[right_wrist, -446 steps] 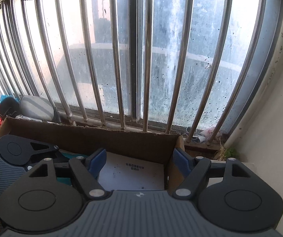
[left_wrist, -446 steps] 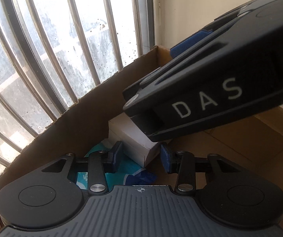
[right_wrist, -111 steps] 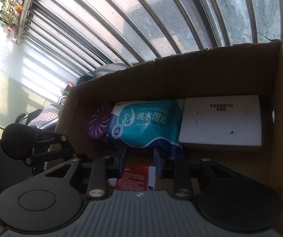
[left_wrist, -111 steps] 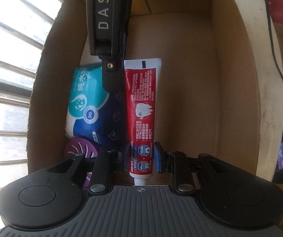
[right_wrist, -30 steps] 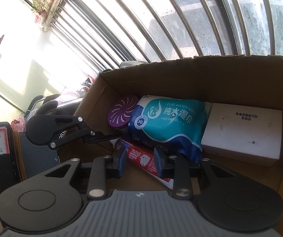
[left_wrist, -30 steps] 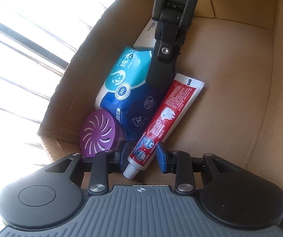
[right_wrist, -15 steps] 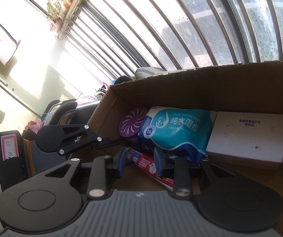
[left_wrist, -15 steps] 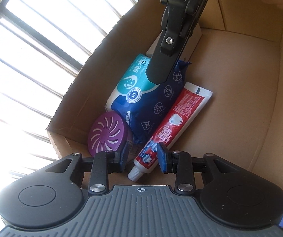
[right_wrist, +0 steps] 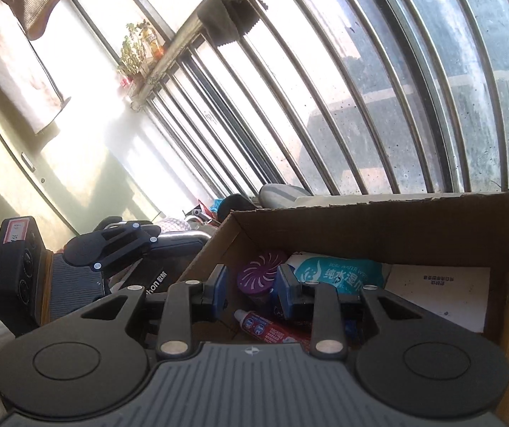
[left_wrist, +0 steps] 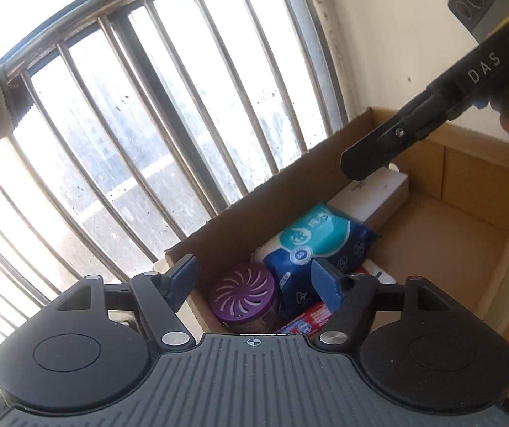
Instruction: Organize objects
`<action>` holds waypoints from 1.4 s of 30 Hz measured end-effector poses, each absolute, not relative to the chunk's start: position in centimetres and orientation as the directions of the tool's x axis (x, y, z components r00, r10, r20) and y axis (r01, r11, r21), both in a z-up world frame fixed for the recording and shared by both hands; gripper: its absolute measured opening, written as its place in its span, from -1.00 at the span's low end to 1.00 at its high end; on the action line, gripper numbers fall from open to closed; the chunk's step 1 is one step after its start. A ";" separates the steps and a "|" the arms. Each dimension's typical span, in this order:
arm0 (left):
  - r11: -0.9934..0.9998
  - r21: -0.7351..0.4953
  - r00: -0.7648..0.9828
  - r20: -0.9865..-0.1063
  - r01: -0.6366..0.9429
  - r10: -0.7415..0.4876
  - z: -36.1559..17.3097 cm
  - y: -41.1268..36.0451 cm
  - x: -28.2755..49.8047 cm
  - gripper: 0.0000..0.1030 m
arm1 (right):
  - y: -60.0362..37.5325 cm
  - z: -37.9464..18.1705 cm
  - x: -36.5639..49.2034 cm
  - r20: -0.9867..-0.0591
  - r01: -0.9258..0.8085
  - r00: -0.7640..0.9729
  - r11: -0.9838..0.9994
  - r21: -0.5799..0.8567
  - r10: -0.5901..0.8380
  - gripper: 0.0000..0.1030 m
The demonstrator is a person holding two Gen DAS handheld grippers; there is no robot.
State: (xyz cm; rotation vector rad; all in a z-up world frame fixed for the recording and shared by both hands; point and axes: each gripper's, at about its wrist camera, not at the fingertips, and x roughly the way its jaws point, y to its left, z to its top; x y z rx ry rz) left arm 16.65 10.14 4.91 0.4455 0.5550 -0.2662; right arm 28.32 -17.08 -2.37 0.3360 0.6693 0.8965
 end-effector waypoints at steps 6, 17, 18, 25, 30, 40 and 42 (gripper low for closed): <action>0.961 0.127 0.927 -0.320 0.246 -0.196 2.6 5.1 14.3 1.00 | -18.7 0.3 20.6 -0.258 -0.622 0.640 0.685 0.378 0.724 0.03; 0.998 0.040 0.947 -0.316 -0.048 0.058 -6.0 -0.4 13.6 1.00 | -22.2 -2.9 9.9 -0.190 -0.354 0.872 0.850 0.390 0.451 0.15; 0.998 0.029 0.945 -0.322 -0.055 0.061 -6.2 -0.5 13.3 1.00 | -22.4 -3.2 9.2 -0.188 -0.338 0.880 0.853 0.397 0.436 0.15; 0.990 0.018 0.939 -0.315 -0.138 0.137 -7.2 -0.7 9.6 1.00 | -22.4 -4.8 6.6 -0.198 -0.236 0.926 0.902 0.361 0.321 0.16; 0.993 0.024 0.945 -0.306 -0.116 0.117 -6.8 -0.3 8.4 1.00 | -22.1 -5.2 5.6 -0.204 -0.277 0.906 0.885 0.374 0.370 0.16; 0.987 0.009 0.939 -0.308 -0.158 0.153 -6.3 1.9 9.5 1.00 | -21.1 -4.2 4.5 -0.191 -0.293 0.909 0.893 0.340 0.371 0.25; 0.987 0.007 0.941 -0.303 -0.158 0.153 -6.2 2.1 9.4 1.00 | -20.9 -4.1 4.3 -0.191 -0.289 0.912 0.899 0.330 0.363 0.28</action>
